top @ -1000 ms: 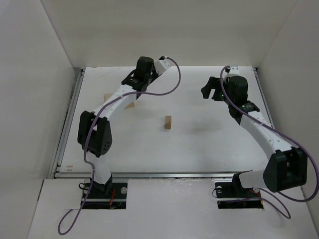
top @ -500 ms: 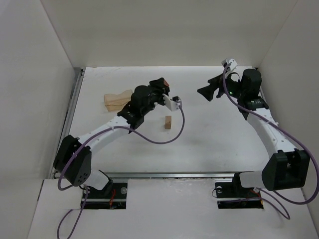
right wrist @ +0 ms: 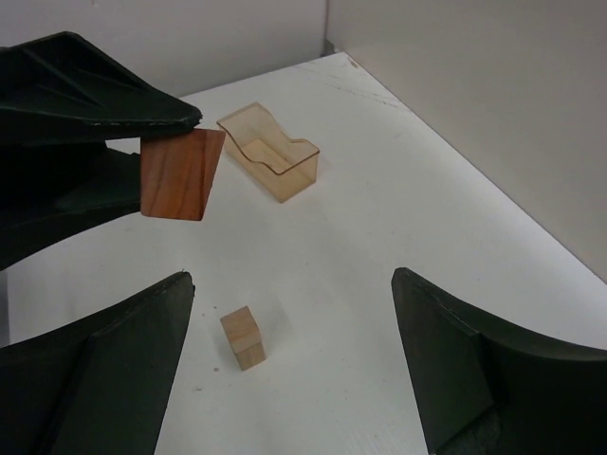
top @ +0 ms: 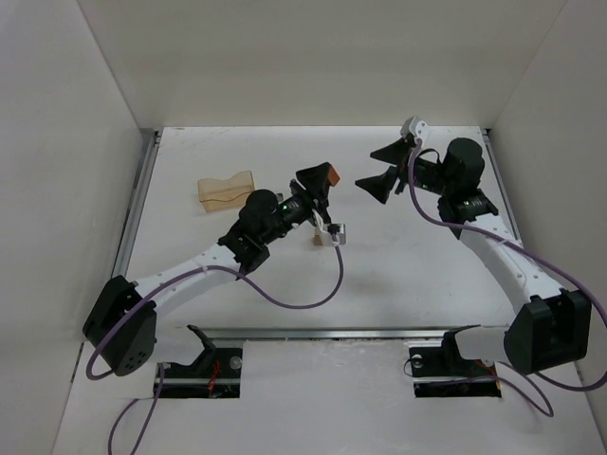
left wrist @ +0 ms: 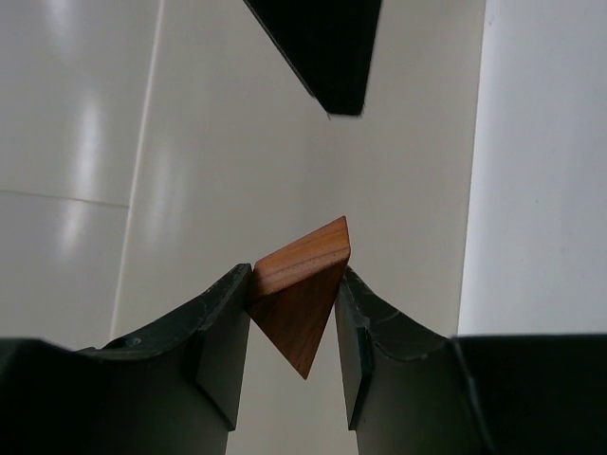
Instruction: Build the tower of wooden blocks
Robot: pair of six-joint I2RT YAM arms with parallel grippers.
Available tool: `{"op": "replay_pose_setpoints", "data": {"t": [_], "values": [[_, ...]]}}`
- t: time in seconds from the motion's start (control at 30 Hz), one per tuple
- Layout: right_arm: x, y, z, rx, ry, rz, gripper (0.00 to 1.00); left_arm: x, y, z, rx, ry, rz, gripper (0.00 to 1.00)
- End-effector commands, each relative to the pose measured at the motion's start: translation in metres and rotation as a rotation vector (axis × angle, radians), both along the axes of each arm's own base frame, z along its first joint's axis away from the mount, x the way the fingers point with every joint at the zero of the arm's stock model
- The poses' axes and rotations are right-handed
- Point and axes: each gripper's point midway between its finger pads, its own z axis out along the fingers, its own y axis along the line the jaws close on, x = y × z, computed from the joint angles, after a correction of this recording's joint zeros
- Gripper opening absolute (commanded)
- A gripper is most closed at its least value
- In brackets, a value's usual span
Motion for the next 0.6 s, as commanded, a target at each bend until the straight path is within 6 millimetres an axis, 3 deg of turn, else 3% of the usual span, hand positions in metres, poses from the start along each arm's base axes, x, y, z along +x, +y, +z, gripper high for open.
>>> {"op": "replay_pose_setpoints", "data": {"t": [0.0, 0.13, 0.27, 0.37, 0.57], "values": [[-0.013, 0.012, 0.022, 0.014, -0.121, 0.071, 0.9, -0.024, -0.007, 0.041, -0.08, -0.113, -0.084, 0.0], [-0.019, 0.031, 0.017, 0.017, -0.095, 0.136, 0.89, -0.024, -0.007, 0.041, -0.074, -0.122, -0.083, 0.0], [-0.028, 0.046, 0.026, 0.042, -0.09, 0.18, 0.88, -0.022, -0.009, 0.038, -0.057, -0.114, -0.072, 0.0], [-0.031, 0.046, 0.036, 0.067, -0.12, 0.155, 0.88, -0.021, -0.008, 0.036, -0.051, -0.106, -0.063, 0.0], [-0.035, 0.053, 0.038, 0.132, -0.063, 0.144, 0.87, -0.022, -0.01, 0.036, -0.052, -0.105, -0.063, 0.0]]}}
